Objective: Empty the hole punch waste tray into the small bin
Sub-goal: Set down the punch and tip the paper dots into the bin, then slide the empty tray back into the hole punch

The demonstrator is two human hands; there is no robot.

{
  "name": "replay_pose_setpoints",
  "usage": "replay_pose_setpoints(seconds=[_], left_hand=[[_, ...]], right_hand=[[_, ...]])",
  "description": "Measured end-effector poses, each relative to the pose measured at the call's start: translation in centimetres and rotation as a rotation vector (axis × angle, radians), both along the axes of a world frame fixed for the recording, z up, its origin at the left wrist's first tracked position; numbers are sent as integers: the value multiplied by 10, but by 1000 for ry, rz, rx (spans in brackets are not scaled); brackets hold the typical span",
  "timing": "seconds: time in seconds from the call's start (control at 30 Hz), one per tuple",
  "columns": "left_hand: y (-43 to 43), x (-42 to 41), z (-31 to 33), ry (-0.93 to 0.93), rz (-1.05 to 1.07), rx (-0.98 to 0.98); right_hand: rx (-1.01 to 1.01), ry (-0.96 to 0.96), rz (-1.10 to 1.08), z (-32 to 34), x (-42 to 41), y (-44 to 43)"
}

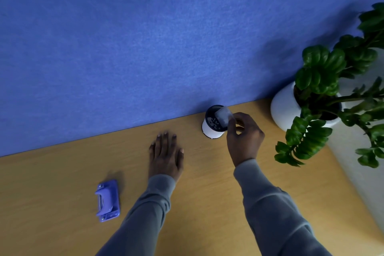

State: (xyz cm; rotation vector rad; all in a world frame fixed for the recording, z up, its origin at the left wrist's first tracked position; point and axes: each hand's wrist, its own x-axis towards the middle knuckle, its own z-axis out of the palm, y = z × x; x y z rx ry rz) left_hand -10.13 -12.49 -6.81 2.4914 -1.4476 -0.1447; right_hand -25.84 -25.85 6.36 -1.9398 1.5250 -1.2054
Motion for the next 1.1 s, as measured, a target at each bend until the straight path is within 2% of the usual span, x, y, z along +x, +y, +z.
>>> replay_pose_setpoints(seconds=[0.23, 0.3, 0.4, 0.53, 0.67, 0.9, 1.1], left_hand=[[0, 1, 0, 5, -9, 6], [0, 2, 2, 7, -8, 21], [-2, 5, 11, 68, 20, -3], [-5, 15, 34, 154, 47, -166], [0, 33, 72, 194, 1, -305], [29, 44, 160, 355, 65, -447], [69, 26, 183, 908, 278, -436]], right_hand=[[192, -308, -200, 19, 1, 8], [304, -507, -227, 20, 1, 9], [560, -947, -175, 33, 2, 22], [770, -1197, -105, 53, 3, 43], [854, -1223, -30, 70, 7, 61], [954, -1195, 74, 90, 22, 98], [1072, -1113, 72, 71, 29, 146]])
